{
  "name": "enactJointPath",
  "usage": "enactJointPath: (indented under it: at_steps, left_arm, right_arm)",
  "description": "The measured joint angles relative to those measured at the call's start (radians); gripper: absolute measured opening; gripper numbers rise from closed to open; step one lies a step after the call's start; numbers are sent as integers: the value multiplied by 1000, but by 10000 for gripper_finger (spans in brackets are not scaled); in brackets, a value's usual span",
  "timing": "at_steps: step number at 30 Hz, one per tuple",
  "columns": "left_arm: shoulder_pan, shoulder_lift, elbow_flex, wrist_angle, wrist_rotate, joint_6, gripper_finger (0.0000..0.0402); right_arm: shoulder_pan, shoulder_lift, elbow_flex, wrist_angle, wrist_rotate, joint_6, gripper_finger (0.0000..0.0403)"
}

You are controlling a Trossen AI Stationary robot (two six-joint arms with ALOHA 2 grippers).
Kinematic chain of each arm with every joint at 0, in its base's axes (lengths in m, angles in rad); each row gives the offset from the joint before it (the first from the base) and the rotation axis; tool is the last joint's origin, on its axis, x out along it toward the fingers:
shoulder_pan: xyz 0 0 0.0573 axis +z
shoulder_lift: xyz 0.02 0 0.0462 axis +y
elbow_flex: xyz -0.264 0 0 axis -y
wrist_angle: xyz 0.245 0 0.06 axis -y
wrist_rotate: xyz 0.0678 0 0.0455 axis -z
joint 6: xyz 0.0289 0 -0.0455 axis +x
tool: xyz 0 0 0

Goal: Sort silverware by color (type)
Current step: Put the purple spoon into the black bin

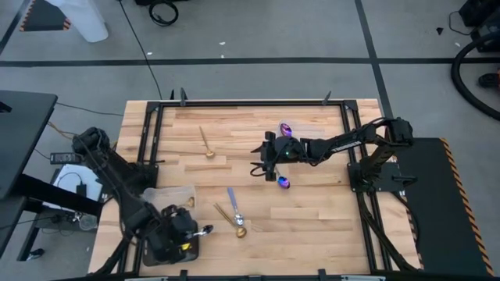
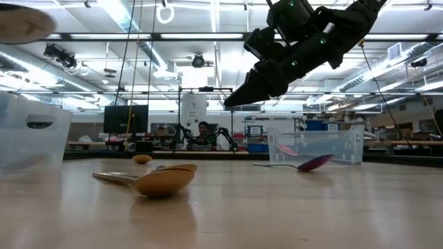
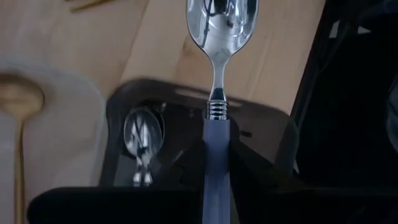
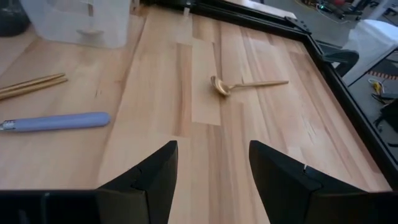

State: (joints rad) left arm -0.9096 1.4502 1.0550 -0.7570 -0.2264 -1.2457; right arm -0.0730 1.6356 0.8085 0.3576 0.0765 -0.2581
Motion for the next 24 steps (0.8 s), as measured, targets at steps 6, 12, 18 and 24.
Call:
enactJointPath:
  at_steps: [6,12,18,24]
  left_arm:
    - [-118,0,0,-50,-74,-183,56]
    - [-229,3,0,-123,-127,-371,56]
    - [-278,29,0,-172,-114,-497,56]
    - [-254,94,0,-165,-37,-478,59]
  right_arm:
    - [-2,0,0,16,-21,0,208]
    - [-2,0,0,16,-36,0,208]
    - [-2,0,0,15,-36,1,208]
    - [-2,0,0,15,-43,4,208]
